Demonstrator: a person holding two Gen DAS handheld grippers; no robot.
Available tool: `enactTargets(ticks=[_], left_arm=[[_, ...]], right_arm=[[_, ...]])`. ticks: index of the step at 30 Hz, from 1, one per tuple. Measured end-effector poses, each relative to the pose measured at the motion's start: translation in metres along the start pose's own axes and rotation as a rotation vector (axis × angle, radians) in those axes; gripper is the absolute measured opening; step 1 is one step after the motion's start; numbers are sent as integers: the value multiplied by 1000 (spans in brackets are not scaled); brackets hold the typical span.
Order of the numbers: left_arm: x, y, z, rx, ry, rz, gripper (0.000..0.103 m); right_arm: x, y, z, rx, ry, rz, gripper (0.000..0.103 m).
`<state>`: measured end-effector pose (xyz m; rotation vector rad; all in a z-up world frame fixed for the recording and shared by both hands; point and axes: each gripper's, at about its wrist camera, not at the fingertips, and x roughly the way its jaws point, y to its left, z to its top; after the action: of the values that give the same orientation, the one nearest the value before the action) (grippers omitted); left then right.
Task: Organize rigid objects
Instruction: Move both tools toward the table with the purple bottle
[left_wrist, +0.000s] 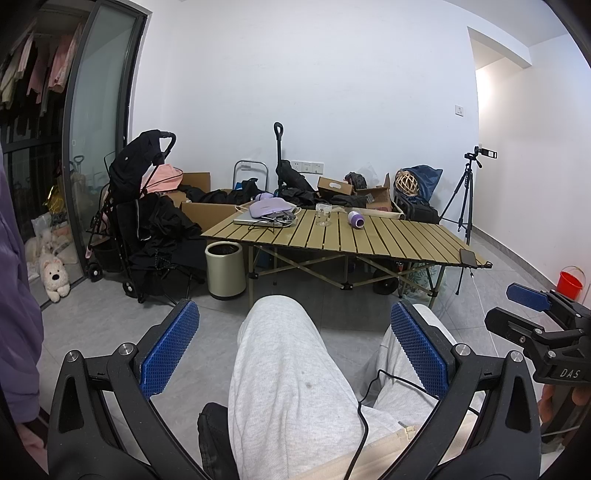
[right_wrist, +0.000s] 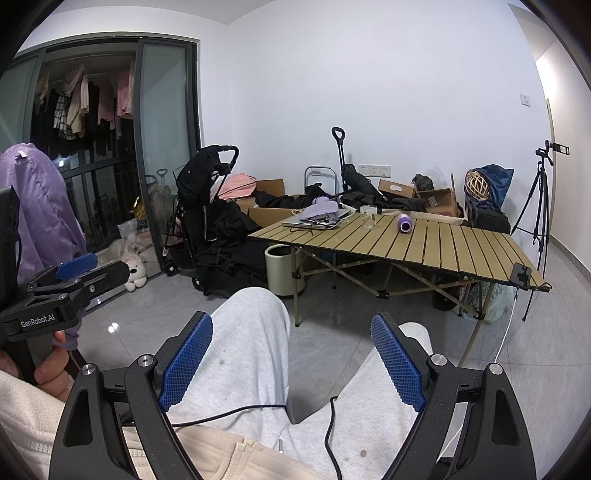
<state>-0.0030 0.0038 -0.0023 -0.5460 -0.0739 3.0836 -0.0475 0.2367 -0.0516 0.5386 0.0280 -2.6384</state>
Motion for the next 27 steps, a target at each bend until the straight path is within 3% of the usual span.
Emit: enactTargets(ticks=[27], left_arm=[[4,-5,-4,1,3,-1,103]], right_arm=[[9,-2,-9,5,8,1,92]])
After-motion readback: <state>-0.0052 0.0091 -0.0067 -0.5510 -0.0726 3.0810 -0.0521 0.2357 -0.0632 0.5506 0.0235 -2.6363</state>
